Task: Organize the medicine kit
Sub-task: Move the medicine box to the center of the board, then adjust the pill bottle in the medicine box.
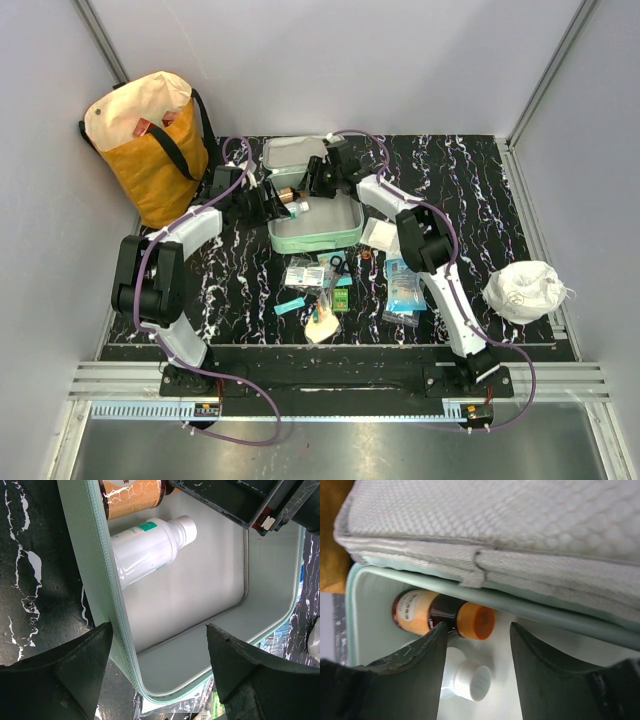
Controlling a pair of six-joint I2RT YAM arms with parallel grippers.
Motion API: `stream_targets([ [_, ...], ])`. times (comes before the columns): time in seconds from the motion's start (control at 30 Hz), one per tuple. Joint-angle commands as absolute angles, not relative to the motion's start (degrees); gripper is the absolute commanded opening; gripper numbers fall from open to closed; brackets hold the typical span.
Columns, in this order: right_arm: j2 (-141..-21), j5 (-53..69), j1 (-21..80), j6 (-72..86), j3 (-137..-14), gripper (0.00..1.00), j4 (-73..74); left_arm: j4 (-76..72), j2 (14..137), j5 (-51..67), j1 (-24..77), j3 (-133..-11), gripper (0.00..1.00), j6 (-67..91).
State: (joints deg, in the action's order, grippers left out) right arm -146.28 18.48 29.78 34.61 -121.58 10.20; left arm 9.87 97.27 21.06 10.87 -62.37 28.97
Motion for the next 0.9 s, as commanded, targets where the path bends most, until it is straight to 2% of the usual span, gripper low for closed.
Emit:
stream_targets([
  [0.0,-138.70,12.05,29.53,29.19,-123.76,0.59,14.06,8.88,97.03,24.00,10.99,-64.86,0.79,28.92],
  [0.17,-132.55,14.13,28.92,24.17,-119.71,0.60,15.20,8.79,96.15,22.94,10.90,-64.07,0.80,28.92],
  [0.27,-127.81,16.70,30.14,22.95,-112.09,0.53,13.98,8.53,95.98,23.12,10.81,-64.25,0.80,29.26],
  [0.3,-126.40,16.61,30.76,22.85,-109.36,0.48,12.93,8.44,95.89,22.94,10.72,-64.25,0.80,29.27],
  [0.37,-124.98,19.41,31.64,23.81,-106.36,0.32,13.09,7.39,95.63,23.38,10.55,-63.72,0.80,29.79],
  [0.43,-124.98,21.00,32.95,24.69,-104.95,0.29,14.41,6.33,95.54,24.34,10.46,-63.63,0.80,30.15],
  [0.47,-125.24,21.27,33.48,24.61,-104.77,0.23,15.20,5.72,95.45,24.87,10.46,-63.55,0.80,30.23],
  [0.6,-126.82,21.80,35.06,26.01,-104.50,0.15,15.56,5.19,95.36,25.75,10.46,-63.46,0.80,30.67],
  [0.87,-130.25,21.97,36.56,30.23,-104.68,0.09,12.66,2.99,94.83,26.81,10.28,-61.44,0.80,32.25],
])
